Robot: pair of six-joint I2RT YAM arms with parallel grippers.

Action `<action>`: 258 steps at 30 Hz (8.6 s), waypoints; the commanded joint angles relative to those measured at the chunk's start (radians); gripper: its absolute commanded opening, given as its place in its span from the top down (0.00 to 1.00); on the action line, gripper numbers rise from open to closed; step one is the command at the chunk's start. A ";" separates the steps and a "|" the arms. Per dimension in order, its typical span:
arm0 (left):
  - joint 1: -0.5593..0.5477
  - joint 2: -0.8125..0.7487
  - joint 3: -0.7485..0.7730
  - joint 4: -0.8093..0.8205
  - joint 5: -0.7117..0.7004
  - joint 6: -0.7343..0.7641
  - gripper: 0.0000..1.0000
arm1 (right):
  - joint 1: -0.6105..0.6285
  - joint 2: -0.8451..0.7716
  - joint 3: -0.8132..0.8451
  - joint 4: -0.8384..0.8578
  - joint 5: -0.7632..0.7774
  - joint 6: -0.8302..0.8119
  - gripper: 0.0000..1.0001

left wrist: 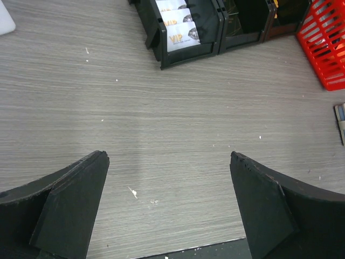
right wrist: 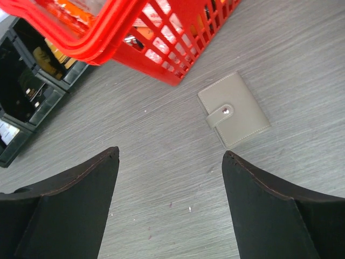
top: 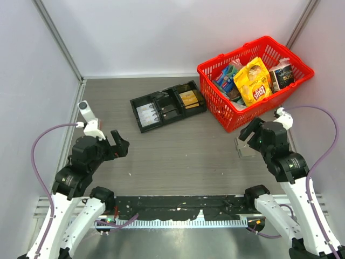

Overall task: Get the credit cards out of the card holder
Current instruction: Move the card holder to the center of the board, then open the card holder at the center of the board.

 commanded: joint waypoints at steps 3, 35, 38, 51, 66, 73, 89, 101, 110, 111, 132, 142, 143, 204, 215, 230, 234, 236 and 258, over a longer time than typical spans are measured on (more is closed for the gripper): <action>-0.077 -0.025 0.037 0.032 -0.153 -0.003 0.00 | 0.004 -0.017 -0.053 -0.004 0.112 0.145 0.18; -0.222 -0.078 -0.047 0.080 -0.143 0.059 0.00 | -0.642 0.559 -0.240 0.481 -0.454 -0.010 0.31; -0.222 -0.070 -0.047 0.082 -0.137 0.059 0.00 | -0.642 0.582 -0.257 0.487 -0.466 -0.034 0.33; -0.222 -0.059 -0.049 0.088 -0.118 0.055 0.00 | -0.357 0.579 -0.411 0.507 -0.445 -0.016 0.49; -0.222 -0.059 -0.050 0.091 -0.112 0.057 0.00 | 0.306 0.630 -0.466 0.665 -0.227 0.427 0.68; -0.223 -0.052 -0.055 0.094 -0.100 0.040 0.00 | 0.557 0.834 -0.182 0.619 -0.120 0.402 0.63; -0.243 0.323 -0.044 0.212 0.164 -0.171 0.11 | 0.433 0.754 -0.360 0.856 -0.365 0.343 0.38; -0.332 0.660 -0.026 0.393 0.159 -0.284 0.15 | 0.400 0.903 -0.418 1.039 -0.548 0.325 0.53; -0.401 0.915 0.118 0.356 0.097 -0.264 0.24 | 0.364 0.990 -0.415 1.070 -0.612 0.282 0.70; -0.415 0.932 0.140 0.339 0.057 -0.261 0.24 | 0.361 0.994 -0.417 1.079 -0.623 0.277 0.72; -0.599 1.312 0.499 0.089 -0.217 -0.181 0.54 | 0.358 1.015 -0.403 1.079 -0.658 0.254 0.95; -0.630 1.415 0.539 0.054 -0.256 -0.167 0.53 | 0.357 1.026 -0.391 1.073 -0.663 0.250 0.95; -0.634 1.426 0.545 0.048 -0.261 -0.167 0.53 | 0.358 1.027 -0.391 1.071 -0.663 0.245 0.95; -0.300 0.849 -0.277 0.744 0.261 -0.541 1.00 | 0.828 1.155 0.349 0.191 0.166 -0.002 0.26; -0.301 0.820 -0.288 0.730 0.257 -0.529 1.00 | 0.851 1.193 0.381 0.162 0.198 0.012 0.26; -0.301 0.794 -0.299 0.635 0.210 -0.486 1.00 | 0.812 1.109 0.401 0.079 0.276 -0.030 0.26; -0.300 0.780 -0.308 0.614 0.187 -0.477 1.00 | 0.756 1.052 0.352 0.102 0.230 -0.046 0.27; -0.300 0.777 -0.311 0.605 0.178 -0.474 1.00 | 0.725 1.029 0.312 0.123 0.209 -0.051 0.27; -0.298 0.777 -0.302 0.574 0.153 -0.466 1.00 | 0.627 0.883 0.191 0.332 -0.044 -0.074 0.29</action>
